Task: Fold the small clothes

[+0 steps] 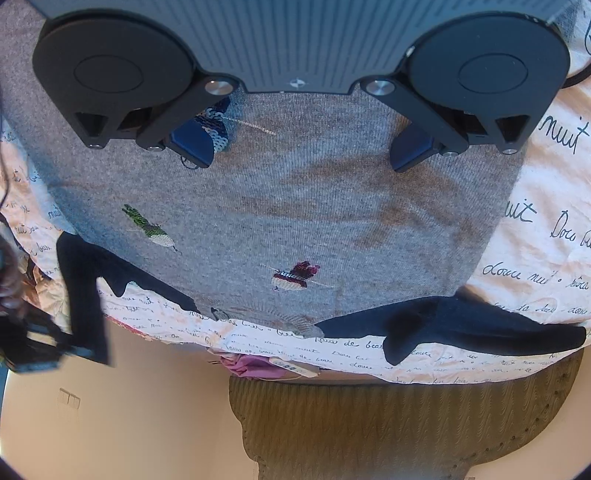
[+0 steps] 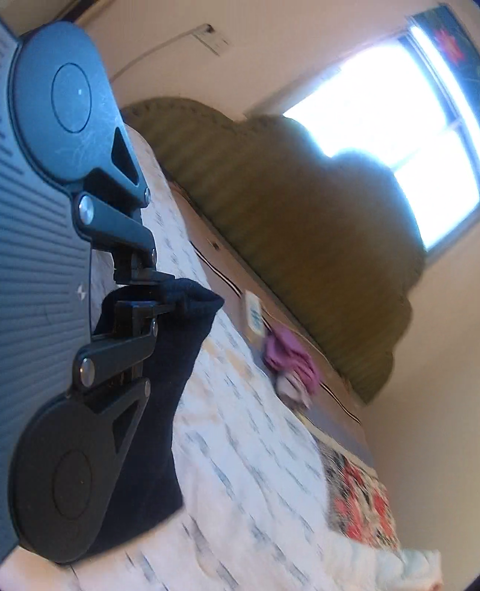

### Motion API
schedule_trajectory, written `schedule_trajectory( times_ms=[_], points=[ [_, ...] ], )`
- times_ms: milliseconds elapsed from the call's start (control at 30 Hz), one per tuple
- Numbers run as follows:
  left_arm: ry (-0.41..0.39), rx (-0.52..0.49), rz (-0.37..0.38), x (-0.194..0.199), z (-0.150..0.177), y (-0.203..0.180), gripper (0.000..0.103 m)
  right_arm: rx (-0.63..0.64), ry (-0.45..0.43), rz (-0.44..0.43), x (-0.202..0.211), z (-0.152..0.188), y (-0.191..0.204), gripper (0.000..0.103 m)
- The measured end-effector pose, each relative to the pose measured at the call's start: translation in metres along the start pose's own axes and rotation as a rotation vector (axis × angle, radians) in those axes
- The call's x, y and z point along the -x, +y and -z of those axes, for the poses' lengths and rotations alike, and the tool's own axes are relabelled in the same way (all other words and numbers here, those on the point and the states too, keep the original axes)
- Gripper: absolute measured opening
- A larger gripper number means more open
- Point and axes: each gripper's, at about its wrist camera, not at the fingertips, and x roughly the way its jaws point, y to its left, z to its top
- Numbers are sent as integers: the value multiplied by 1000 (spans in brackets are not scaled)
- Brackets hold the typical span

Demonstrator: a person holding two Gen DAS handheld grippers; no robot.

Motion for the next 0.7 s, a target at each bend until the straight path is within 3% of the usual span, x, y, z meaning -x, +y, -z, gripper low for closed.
schedule_trajectory(
  times_ms=[100,200,267,300,467,533,567,700],
  points=[
    [-12,33,25,2,0,5,103,-34,126,-37,-54,42,35,6],
    [-26,73,56,5,1,10,103,-10,210,-9,-83,80,63,9],
    [-33,86,66,5,2,12,103,-1,255,10,-86,96,71,24],
    [-35,85,66,6,2,12,103,-14,258,2,-81,98,69,26],
    [-29,66,63,6,1,10,103,-94,114,-35,-12,92,33,37],
    [-9,67,86,10,-8,10,102,-67,72,17,18,94,13,59],
    [-2,85,132,12,-18,11,102,-49,53,45,31,95,4,67],
    [-18,264,345,-1,-77,16,103,-61,31,129,57,111,-30,69]
  ],
)
